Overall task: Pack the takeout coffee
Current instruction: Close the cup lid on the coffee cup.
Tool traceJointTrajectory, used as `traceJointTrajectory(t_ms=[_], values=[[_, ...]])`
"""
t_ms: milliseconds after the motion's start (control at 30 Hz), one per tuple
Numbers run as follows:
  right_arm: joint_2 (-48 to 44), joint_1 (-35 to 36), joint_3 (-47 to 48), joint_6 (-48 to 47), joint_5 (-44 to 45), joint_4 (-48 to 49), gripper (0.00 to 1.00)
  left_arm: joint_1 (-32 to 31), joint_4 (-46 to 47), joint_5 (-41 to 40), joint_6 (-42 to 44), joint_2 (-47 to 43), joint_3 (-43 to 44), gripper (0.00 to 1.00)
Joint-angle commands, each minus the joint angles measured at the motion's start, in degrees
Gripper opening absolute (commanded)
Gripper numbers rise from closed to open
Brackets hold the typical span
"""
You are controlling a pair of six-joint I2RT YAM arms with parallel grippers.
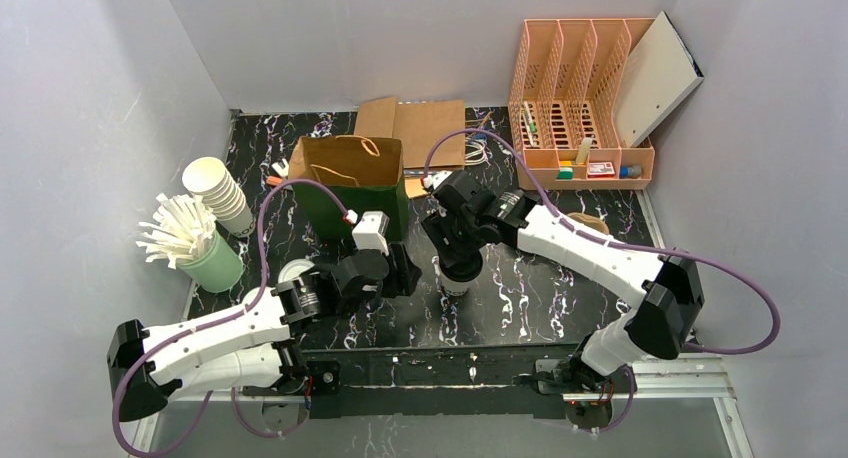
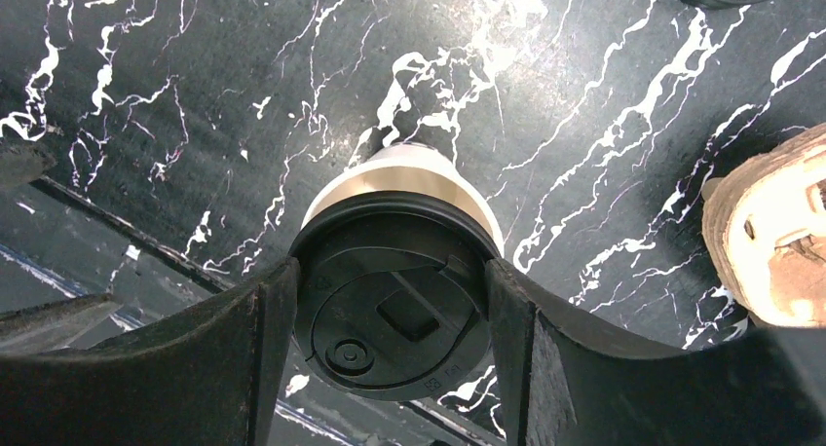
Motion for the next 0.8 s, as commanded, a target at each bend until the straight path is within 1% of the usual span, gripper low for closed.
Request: traceJointTrajectory(t_ms=[0,200,567,667,767], values=[[1.5,0.3,-0.2,-0.2,1.6,2.8,0.6,0.0,-0.5,-2.0,-0.8,-0.4,-1.1,0.53],[2.7,0.3,0.1,-0.1,1.3,2.7,0.6,0.1,-1.2,-1.7,-0.5,0.5,-0.8,0.53],[3.3,0.3,-0.7,-0.2,0.6,3.0,0.66,0.5,-0.5,-1.0,-0.3,1.0,-1.2,0.53],[3.1,0.4,-0.7,-0.2,0.4,3.0,0.7,0.6,-0.4,-0.8,-0.3,1.1,-1.2,0.53],[2.6,0.5,-0.7,0.0,0.2,3.0,0.78,0.7,-0.5,-0.3,-0.4,1.3,-1.2,0.53]])
